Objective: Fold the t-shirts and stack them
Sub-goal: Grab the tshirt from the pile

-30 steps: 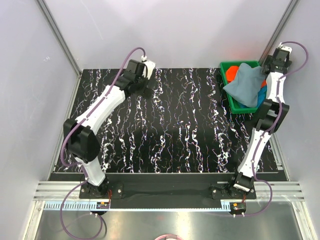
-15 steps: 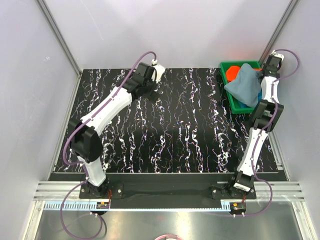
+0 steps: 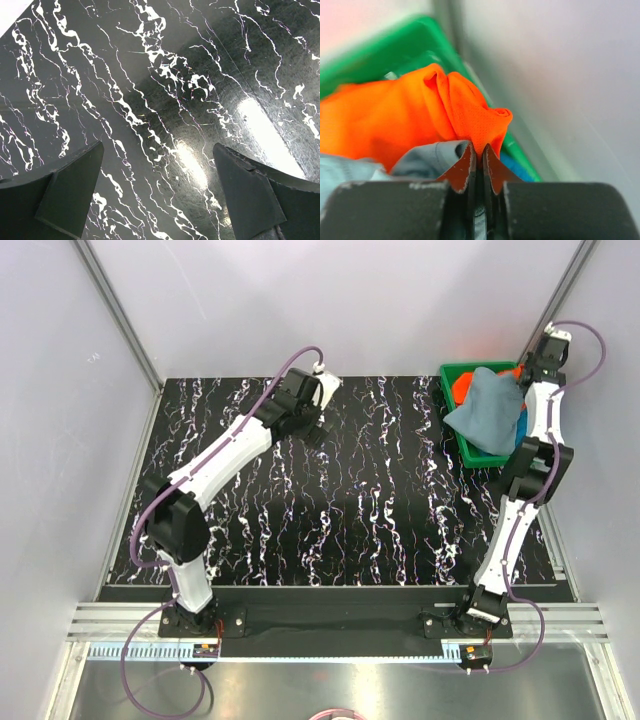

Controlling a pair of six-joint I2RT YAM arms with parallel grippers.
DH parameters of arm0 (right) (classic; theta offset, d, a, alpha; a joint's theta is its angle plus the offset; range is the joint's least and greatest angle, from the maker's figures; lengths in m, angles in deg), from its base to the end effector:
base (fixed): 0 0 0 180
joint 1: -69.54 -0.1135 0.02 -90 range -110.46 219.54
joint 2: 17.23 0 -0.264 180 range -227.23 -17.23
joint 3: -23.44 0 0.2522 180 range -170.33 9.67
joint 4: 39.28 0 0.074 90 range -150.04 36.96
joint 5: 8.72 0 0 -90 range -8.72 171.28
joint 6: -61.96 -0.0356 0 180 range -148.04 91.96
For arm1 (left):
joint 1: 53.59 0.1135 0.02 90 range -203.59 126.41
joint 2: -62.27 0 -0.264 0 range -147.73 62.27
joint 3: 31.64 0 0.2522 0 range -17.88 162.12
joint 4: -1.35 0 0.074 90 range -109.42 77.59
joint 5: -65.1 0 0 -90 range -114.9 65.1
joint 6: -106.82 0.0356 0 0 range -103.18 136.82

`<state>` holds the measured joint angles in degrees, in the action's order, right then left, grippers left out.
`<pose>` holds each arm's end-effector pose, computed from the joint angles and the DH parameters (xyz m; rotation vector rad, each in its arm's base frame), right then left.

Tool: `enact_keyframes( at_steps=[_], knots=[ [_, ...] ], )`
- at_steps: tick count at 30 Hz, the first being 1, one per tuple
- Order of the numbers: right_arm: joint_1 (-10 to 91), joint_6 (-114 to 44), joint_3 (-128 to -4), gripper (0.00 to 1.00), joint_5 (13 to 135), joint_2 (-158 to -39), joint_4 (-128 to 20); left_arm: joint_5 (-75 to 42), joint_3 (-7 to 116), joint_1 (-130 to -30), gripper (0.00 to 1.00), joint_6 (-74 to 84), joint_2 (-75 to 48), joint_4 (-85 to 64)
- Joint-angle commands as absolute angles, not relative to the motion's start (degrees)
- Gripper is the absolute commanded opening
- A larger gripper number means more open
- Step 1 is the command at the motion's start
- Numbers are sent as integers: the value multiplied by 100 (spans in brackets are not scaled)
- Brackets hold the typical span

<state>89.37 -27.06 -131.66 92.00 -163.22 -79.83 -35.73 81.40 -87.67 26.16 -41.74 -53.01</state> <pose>0.5441 -0.2033 0.2443 0.4601 2.0864 -0.4130 0.3430 -0.2240 0.3317 0.7817 2.2099 0.0107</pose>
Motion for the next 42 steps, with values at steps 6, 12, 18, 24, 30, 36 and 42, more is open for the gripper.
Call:
enact_keyframes(
  at_steps=[6, 12, 18, 24, 30, 36, 42],
  knots=[
    [8571, -3067, -12849, 7, 8436, -14292, -7580, -3746, 8206, -8698, 99, 2543, -3644, -5003],
    [8422, -3409, -12138, 8, 7189, -13449, -7783, -3659, 8012, -8584, 99, 2455, -3292, -4995],
    [8395, -3244, -11943, 8, 7388, -13096, -7800, -3685, 7828, -8514, 99, 2481, -3028, -4933],
    [8500, -2998, -12076, 7, 7758, -13333, -7852, -3676, 7643, -8452, 99, 2464, -2853, -4898],
    [8544, -2576, -11172, 2, 7838, -13298, -8537, -3632, 7485, -8417, 99, 2420, -2712, -4880],
    [8544, -2311, -10406, 68, 7231, -13132, -9286, -3544, 7423, -8329, 99, 2350, -2633, -4871],
    [8518, -2452, -11494, 81, 6976, -13788, -9145, -3448, 7484, -8241, 99, 2262, -2782, -4863]
  ],
)
